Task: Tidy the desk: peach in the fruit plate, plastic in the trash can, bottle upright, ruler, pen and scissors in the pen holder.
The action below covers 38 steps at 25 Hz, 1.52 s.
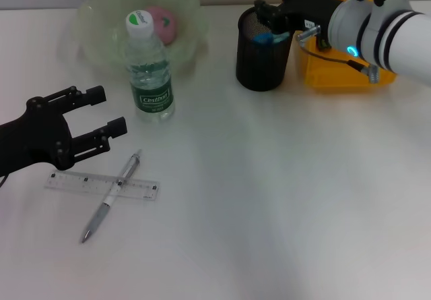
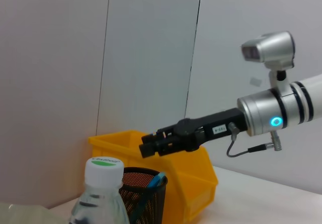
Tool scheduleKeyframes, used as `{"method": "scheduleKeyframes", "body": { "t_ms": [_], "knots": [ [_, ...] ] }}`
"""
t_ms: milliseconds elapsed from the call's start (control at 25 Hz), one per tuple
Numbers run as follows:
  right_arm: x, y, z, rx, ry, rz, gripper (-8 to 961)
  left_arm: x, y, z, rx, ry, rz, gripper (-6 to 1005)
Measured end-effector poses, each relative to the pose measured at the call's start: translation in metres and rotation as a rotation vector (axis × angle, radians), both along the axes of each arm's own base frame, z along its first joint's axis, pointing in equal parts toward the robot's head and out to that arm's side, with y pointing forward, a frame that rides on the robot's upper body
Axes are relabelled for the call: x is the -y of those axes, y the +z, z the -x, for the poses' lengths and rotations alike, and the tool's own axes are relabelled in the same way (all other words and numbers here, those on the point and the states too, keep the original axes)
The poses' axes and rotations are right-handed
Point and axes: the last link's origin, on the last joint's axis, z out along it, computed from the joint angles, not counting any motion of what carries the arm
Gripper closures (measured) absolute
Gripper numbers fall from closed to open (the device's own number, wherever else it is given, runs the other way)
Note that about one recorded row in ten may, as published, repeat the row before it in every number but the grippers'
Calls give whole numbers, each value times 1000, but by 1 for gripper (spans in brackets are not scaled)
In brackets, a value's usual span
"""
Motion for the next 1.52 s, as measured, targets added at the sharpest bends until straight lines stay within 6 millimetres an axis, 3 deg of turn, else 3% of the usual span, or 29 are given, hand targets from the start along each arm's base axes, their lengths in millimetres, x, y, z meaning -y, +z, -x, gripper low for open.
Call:
{"method": "scheduleKeyframes", "body": {
  "t_ms": [800, 1160, 1520],
  "knots": [
    [14, 38, -5, -260, -68, 27, 214, 1, -1, -1, 4, -4, 3, 353],
    [31, 61, 5, -463, 169, 149, 200, 3, -1, 0, 4, -5, 0, 354],
    [54, 60, -15, -510, 388, 315, 199, 3, -3, -1, 10, -8, 2, 355]
  ]
}}
